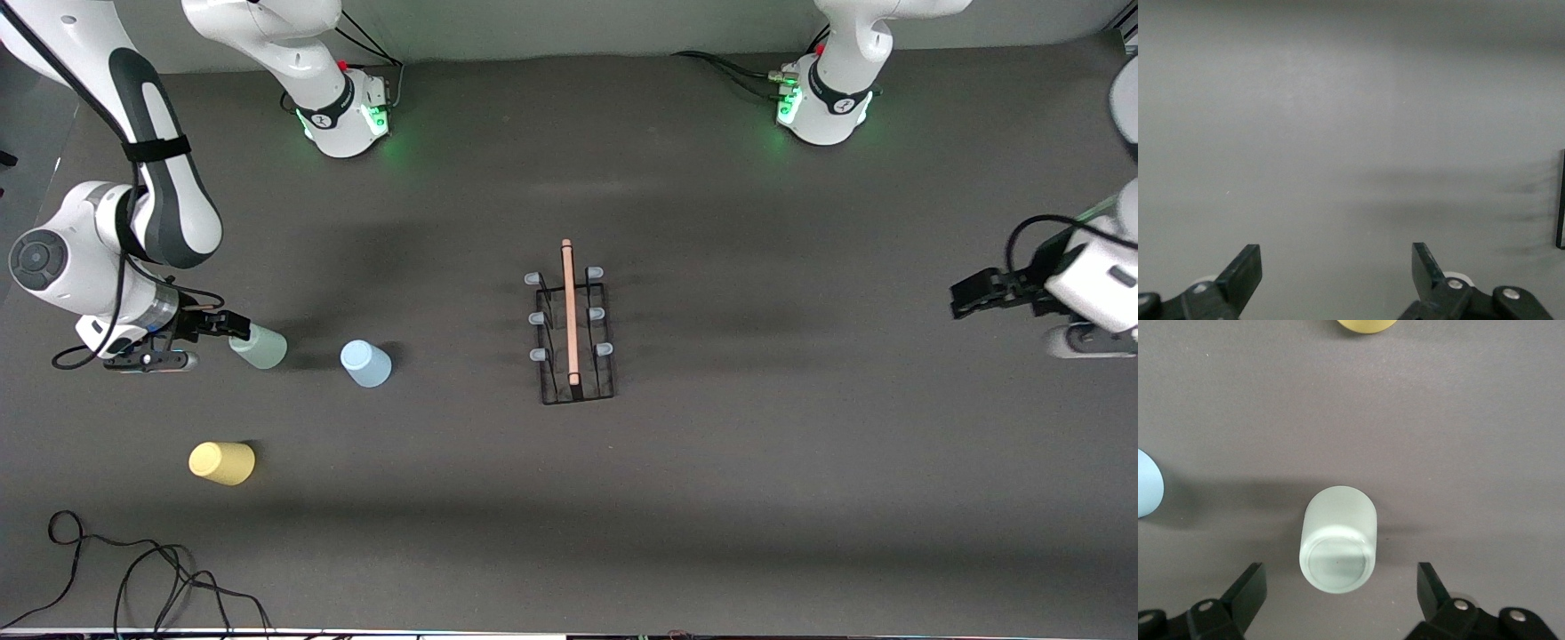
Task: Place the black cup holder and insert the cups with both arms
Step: 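Raise the left gripper away while the right gripper reaches the green cup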
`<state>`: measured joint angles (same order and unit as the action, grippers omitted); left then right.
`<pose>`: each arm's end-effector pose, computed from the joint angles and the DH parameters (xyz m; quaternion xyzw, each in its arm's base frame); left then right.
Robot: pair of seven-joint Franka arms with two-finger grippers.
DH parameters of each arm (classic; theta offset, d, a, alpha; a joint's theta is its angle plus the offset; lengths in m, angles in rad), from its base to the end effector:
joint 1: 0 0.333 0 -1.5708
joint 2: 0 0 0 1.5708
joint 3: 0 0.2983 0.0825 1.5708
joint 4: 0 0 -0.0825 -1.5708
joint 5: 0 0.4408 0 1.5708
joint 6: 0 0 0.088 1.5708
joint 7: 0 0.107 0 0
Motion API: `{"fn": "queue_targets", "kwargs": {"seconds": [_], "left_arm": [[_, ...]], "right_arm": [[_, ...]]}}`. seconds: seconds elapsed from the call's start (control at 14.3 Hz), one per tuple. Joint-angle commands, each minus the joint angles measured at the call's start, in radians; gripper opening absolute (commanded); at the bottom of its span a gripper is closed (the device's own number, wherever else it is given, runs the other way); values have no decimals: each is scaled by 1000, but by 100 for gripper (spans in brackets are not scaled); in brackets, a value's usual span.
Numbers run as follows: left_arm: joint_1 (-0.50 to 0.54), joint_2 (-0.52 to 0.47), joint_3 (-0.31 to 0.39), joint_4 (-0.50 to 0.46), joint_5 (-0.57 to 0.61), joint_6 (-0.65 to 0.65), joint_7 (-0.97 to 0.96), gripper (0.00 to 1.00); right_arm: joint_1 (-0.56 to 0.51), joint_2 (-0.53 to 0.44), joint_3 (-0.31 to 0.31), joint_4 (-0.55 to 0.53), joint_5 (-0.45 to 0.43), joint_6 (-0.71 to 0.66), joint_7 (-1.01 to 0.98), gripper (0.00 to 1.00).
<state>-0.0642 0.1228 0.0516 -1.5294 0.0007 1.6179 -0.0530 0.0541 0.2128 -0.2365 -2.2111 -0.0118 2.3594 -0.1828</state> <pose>0.6486 -0.0098 0.5555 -0.9996 -0.0200 0.0169 0.0041 0.5672 -0.1074 0.2204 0.9991 0.0063 -0.0341 0.0230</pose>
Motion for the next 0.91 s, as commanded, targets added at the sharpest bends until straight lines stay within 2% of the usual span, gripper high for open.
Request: {"fn": "queue_targets", "kwargs": {"seconds": [0.0,0.28,0.42,0.84], "left_arm": [[29,-45,-13,-28,12,-35,18,100],[56,-78,-9,-29,12,-47,51,100],[57,-77,-1,-32,34,-55,128,100],[32,-58,1,-21,38,-55,139,100]], "right_arm": [[13,52,-3,19,1,20,2,100],[13,85,-1,21,1,35,2,100],[13,106,-3,21,1,41,2,100],[13,134,-3,21,1,46,0,100]]}}
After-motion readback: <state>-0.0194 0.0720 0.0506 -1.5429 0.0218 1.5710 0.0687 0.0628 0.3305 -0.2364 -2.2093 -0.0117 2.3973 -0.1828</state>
